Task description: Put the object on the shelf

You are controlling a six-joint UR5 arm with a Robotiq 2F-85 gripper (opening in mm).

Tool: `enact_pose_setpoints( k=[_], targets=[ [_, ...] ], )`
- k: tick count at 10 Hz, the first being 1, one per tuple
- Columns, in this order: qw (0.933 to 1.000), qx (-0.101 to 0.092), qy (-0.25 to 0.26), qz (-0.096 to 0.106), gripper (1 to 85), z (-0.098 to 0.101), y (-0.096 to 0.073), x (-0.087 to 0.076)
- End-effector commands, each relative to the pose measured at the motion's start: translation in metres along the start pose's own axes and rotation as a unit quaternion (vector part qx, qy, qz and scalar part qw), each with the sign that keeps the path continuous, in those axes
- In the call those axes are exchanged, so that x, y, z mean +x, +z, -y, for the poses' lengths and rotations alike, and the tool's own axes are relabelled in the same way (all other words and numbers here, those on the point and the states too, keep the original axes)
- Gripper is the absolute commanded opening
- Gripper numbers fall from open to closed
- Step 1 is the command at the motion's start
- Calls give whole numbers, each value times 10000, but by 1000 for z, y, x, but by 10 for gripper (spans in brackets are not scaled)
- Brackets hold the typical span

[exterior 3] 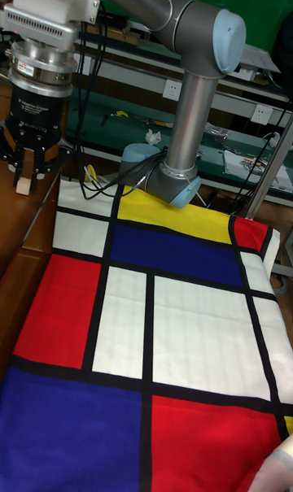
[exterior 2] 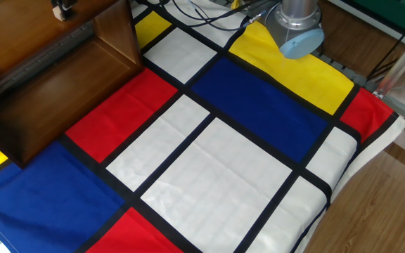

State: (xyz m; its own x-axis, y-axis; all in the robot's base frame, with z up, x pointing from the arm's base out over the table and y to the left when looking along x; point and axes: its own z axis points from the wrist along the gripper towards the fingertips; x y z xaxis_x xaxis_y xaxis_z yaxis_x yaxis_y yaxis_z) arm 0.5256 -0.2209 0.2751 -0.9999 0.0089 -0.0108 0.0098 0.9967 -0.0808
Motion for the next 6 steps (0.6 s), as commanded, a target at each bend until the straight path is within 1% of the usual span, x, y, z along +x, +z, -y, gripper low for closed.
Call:
enact_pose_setpoints(
  k=[1, 2, 4, 6],
  targets=[
    [9999, -3, -107, 47, 10, 5, 6, -18],
    [9998, -41, -176, 54, 10, 9, 8, -24],
    [9997, 74, -238, 22, 10, 15, 11, -30],
    [9997, 150, -208, -9, 10, 6, 6, -32]
  ],
)
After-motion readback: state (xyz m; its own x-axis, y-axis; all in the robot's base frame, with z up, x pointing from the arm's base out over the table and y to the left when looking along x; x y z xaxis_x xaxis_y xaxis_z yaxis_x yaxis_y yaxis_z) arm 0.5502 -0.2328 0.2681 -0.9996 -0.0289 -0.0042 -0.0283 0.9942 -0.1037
